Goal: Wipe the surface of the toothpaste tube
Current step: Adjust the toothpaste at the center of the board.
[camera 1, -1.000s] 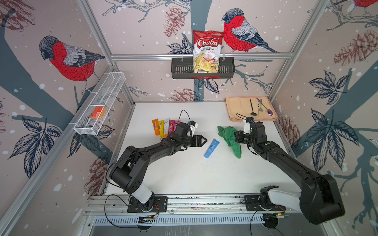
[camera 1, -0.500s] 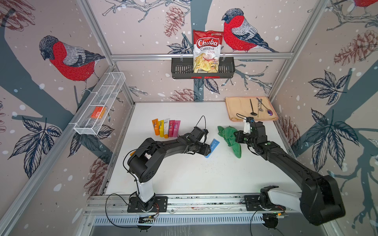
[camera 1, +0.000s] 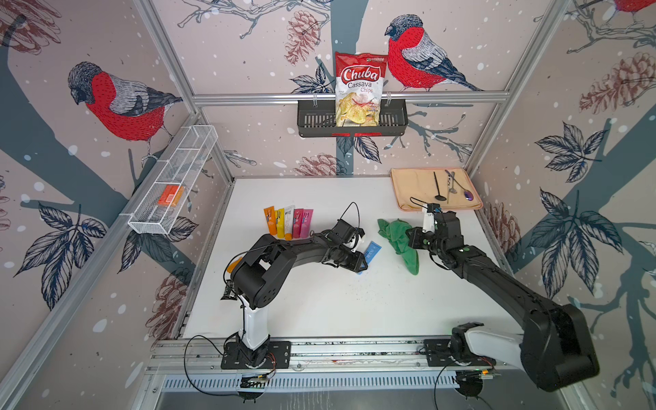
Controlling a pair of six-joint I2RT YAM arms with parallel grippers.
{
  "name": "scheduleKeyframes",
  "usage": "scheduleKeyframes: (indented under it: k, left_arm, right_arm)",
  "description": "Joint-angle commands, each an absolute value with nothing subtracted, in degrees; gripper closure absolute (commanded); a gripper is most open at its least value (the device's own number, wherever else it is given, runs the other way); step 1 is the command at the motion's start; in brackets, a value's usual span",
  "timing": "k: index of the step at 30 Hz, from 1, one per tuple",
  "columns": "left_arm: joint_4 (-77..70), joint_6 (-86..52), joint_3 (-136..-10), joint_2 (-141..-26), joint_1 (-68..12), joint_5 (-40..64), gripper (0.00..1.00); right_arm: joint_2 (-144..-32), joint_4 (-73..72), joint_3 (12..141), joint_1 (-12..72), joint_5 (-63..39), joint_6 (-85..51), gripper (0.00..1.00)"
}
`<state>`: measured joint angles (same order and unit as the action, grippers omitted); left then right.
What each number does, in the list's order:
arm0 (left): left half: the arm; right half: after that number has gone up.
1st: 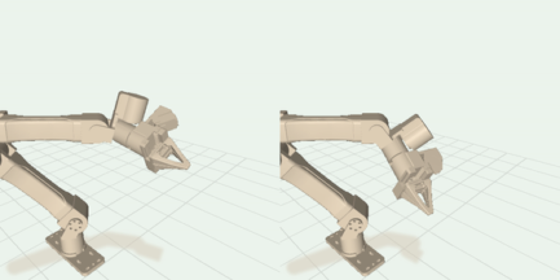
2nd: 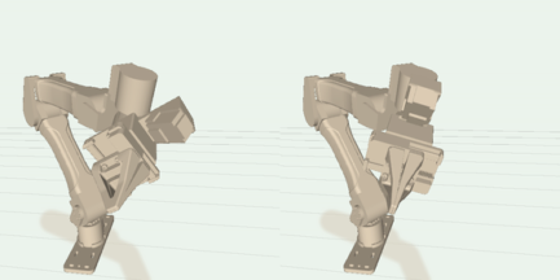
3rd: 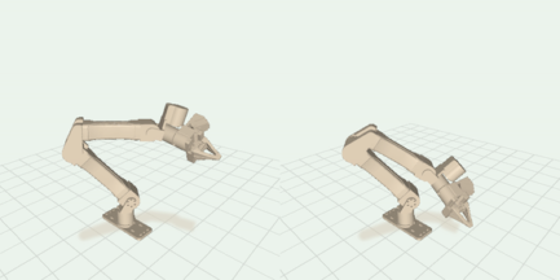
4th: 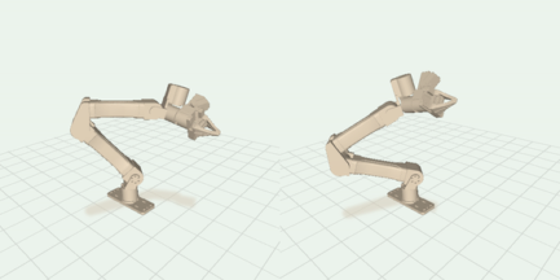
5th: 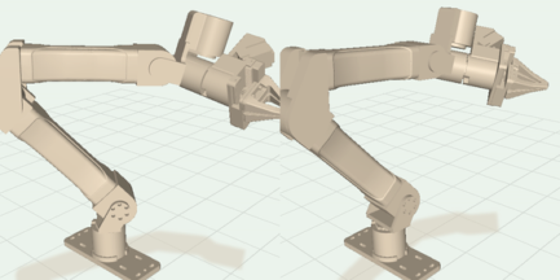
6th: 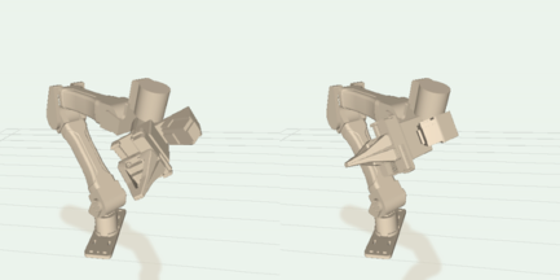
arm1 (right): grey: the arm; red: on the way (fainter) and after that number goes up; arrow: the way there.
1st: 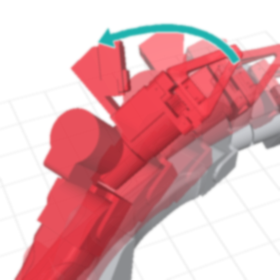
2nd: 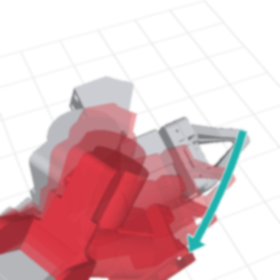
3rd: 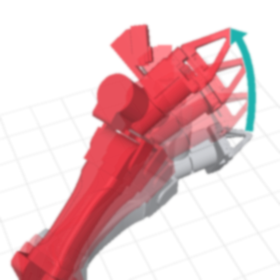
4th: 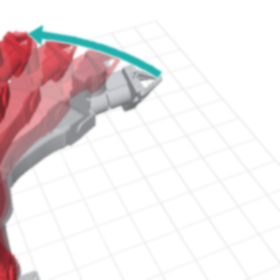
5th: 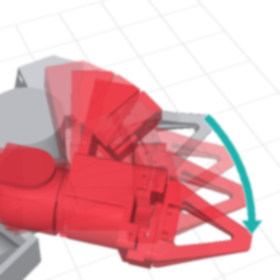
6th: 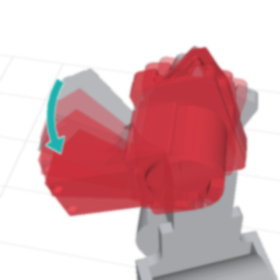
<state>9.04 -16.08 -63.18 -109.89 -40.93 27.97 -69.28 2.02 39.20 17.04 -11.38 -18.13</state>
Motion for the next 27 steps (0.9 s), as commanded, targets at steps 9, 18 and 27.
scheduleKeyframes:
  k: [9,18,27]
  left_arm:
    - [15.6,-14.3,-63.5,-106.4,-40.6,16.0,1.00]
    - [23.2,-10.9,-67.2,-101.7,-46.9,-11.8,1.00]
    - [37.7,-12.8,-76.2,-118.6,-56.2,-48.1,1.00]
  right_arm:
    - [-68.9,1.1,39.6,16.9,-11.9,-17.8,1.00]
    - [-68.2,1.1,39.5,17.0,-11.7,-17.8,1.00]
    - [-67.6,1.4,39.5,16.8,-11.0,-17.7,1.00]
